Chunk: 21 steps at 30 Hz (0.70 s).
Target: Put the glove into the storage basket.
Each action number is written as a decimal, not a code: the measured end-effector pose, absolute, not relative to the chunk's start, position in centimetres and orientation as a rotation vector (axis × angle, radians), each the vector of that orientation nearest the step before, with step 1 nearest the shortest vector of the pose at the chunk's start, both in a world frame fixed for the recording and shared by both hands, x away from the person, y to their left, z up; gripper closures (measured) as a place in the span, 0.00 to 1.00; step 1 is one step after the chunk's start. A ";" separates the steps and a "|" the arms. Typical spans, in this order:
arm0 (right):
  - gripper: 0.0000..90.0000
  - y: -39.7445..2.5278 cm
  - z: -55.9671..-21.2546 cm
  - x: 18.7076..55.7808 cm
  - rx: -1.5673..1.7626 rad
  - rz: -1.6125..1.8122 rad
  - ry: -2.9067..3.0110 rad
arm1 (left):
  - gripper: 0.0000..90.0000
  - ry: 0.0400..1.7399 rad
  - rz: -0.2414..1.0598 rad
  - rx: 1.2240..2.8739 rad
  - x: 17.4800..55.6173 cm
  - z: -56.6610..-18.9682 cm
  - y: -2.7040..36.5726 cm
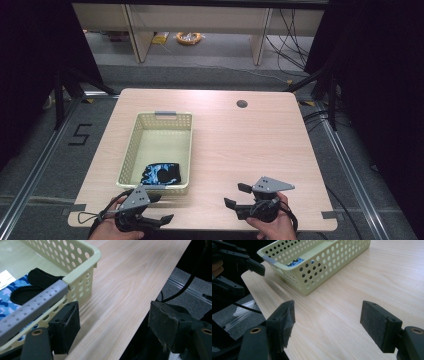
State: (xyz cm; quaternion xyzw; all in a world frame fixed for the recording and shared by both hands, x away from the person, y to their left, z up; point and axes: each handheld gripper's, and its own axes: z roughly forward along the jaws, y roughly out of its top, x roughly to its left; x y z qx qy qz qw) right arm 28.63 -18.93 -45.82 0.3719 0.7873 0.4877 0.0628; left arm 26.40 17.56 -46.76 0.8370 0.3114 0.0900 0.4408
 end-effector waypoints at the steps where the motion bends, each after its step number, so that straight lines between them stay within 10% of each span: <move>1: 0.32 -19.0 -46.1 28.7 1.089 1.487 2.370 | 0.27 0.767 0.213 2.050 26.3 -47.0 17.4; 21: 0.18 -19.5 -47.6 26.7 1.105 1.394 2.405 | 0.17 0.772 0.197 2.192 25.4 -49.6 17.1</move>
